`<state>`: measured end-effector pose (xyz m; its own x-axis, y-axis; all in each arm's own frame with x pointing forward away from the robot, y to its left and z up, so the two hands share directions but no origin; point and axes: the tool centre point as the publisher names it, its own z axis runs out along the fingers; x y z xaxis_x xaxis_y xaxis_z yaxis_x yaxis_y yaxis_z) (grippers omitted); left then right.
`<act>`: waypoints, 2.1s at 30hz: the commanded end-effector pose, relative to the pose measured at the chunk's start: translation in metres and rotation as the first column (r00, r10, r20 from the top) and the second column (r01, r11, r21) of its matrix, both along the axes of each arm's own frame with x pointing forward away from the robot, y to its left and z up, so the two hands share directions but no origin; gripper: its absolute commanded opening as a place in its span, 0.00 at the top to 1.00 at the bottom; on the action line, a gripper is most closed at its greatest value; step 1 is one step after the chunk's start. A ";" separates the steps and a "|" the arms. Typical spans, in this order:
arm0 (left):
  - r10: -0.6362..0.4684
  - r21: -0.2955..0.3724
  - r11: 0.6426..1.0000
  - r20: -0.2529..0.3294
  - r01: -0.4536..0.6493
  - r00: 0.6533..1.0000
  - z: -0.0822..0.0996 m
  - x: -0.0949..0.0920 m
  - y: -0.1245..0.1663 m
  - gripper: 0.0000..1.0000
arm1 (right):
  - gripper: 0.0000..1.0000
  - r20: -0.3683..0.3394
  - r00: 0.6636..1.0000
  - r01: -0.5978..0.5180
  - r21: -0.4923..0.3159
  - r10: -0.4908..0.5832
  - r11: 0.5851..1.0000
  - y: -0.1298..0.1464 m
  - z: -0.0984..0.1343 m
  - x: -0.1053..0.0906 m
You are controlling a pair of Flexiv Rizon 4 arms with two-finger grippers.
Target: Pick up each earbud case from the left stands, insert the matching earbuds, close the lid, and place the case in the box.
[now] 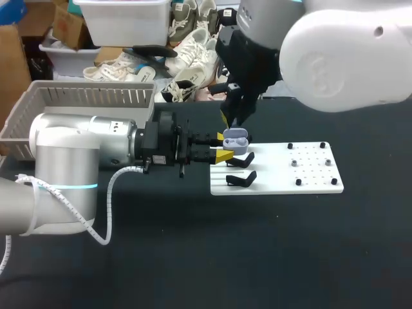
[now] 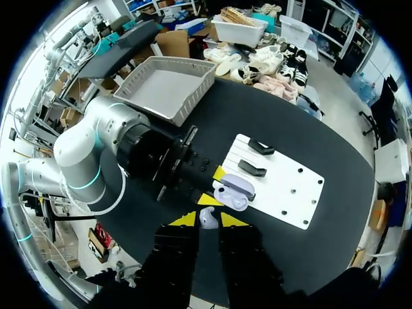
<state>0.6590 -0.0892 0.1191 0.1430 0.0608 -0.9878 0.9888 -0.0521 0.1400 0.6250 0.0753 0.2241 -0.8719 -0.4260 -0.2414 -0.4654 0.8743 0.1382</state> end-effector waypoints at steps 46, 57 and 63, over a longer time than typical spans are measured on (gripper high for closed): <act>0.004 -0.001 1.000 0.002 -0.004 1.000 -0.001 0.000 -0.001 1.00 | 1.00 0.069 0.997 -0.023 0.004 0.022 1.000 0.001 -0.049 0.013; 0.004 -0.001 1.000 0.002 -0.004 1.000 -0.001 0.000 -0.001 1.00 | 1.00 0.075 0.997 -0.016 0.012 0.015 1.000 0.002 -0.051 0.015; 0.004 -0.001 1.000 0.002 -0.004 1.000 -0.001 0.000 -0.001 1.00 | 1.00 0.080 0.997 -0.011 0.012 0.010 1.000 0.000 -0.053 0.018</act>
